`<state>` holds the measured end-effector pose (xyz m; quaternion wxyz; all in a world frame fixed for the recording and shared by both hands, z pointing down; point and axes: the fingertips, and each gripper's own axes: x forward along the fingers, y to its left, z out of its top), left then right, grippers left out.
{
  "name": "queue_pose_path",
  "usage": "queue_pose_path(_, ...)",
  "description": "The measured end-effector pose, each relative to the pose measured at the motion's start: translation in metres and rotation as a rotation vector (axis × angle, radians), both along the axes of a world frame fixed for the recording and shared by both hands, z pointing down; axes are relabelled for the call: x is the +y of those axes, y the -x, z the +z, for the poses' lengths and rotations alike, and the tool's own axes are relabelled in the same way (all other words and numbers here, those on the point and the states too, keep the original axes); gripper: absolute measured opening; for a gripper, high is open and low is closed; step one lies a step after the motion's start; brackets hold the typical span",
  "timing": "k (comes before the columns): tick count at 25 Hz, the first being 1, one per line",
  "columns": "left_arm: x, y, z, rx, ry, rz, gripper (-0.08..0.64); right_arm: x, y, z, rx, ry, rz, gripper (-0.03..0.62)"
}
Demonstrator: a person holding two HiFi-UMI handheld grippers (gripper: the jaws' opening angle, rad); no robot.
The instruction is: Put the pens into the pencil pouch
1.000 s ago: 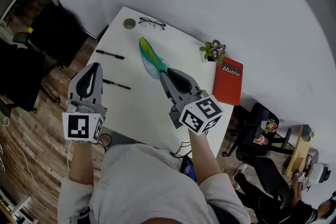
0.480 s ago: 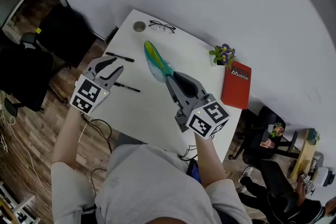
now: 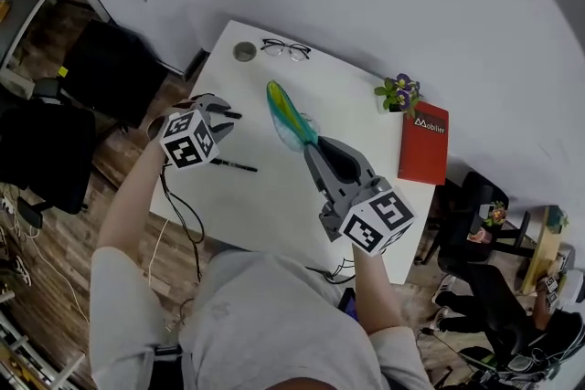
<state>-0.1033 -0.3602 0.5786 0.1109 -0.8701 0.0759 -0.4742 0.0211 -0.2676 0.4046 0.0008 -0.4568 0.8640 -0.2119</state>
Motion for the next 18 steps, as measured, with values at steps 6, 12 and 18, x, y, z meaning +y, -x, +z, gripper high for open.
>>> queue_pose_path(6,-0.009,-0.007,0.040,-0.135,0.095,0.145,0.133,-0.006,-0.007,0.009,0.007,0.027,0.061,0.069)
queue_pose_path(12,-0.016,-0.006,0.068,-0.239,0.159,0.218,0.133,-0.011,-0.011,0.016,0.014,0.047,0.100,0.069)
queue_pose_path(18,-0.019,-0.009,0.087,-0.306,0.206,0.264,0.133,-0.010,-0.018,0.023,0.021,0.073,0.132,0.069)
